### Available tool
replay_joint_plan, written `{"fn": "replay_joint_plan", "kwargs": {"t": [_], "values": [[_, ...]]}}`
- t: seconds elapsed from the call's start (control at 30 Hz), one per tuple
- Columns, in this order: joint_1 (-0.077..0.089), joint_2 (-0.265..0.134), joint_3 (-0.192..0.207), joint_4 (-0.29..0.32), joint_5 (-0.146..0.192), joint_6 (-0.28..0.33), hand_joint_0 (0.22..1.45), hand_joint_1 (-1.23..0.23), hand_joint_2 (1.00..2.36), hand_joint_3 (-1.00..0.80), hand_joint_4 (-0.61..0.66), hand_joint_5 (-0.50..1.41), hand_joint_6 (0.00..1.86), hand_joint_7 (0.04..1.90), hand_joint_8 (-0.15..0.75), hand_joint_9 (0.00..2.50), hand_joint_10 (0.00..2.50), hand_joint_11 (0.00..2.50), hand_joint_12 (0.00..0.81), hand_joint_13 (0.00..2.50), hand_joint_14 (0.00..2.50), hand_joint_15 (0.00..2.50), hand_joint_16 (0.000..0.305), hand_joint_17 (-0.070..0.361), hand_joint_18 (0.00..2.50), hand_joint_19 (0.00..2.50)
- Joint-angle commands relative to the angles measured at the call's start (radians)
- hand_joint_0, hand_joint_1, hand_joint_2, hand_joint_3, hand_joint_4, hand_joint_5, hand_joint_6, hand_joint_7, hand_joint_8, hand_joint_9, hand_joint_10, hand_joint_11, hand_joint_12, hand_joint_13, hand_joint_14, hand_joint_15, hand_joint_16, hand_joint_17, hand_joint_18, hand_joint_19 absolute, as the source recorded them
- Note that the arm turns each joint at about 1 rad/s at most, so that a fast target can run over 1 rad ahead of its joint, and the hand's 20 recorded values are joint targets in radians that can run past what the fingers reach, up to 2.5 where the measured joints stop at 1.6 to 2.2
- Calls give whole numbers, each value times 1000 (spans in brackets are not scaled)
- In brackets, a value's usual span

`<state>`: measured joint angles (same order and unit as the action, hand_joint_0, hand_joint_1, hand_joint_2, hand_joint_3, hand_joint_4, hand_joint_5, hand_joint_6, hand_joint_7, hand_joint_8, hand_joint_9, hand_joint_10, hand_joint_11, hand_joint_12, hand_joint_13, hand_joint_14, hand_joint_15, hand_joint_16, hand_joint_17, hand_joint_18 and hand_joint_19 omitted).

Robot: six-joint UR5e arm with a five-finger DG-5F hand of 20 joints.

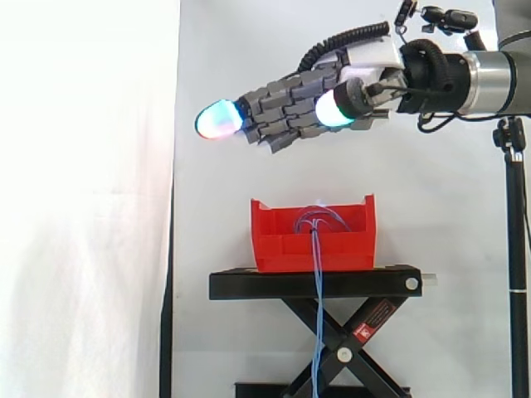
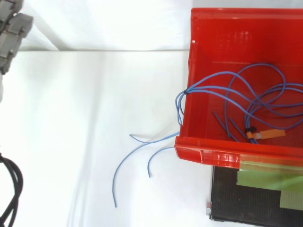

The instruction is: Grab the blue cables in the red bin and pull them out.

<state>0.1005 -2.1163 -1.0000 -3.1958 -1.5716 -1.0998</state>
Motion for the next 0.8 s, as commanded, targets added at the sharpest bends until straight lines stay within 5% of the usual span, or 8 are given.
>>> {"fn": "replay_joint_plan", "kwargs": {"t": [0.0,0.1,0.13,0.23,0.5,0.77], "values": [[1,-28,4,2,2,1,750,-616,1000,-1000,186,148,6,212,221,11,2,67,326,0,8,281,53,119,0,463],[4,-54,11,16,-5,-5,752,-615,1000,-1000,186,154,6,210,222,18,2,64,324,0,8,274,53,119,0,457],[1,-87,12,65,-22,-18,751,-615,1000,-1000,186,155,6,209,222,22,0,65,325,0,10,278,53,119,0,457],[1,-88,12,105,-48,-30,752,-614,1000,-1000,188,159,6,213,223,24,0,63,324,0,8,274,53,119,0,456],[-18,-87,-23,151,-58,-197,761,-683,1000,-1000,201,271,6,192,240,202,0,66,332,0,8,266,52,117,0,448],[-35,-87,-72,231,-51,-239,762,-731,1000,-1000,222,375,7,238,251,311,2,89,334,109,9,274,49,109,78,466]]}}
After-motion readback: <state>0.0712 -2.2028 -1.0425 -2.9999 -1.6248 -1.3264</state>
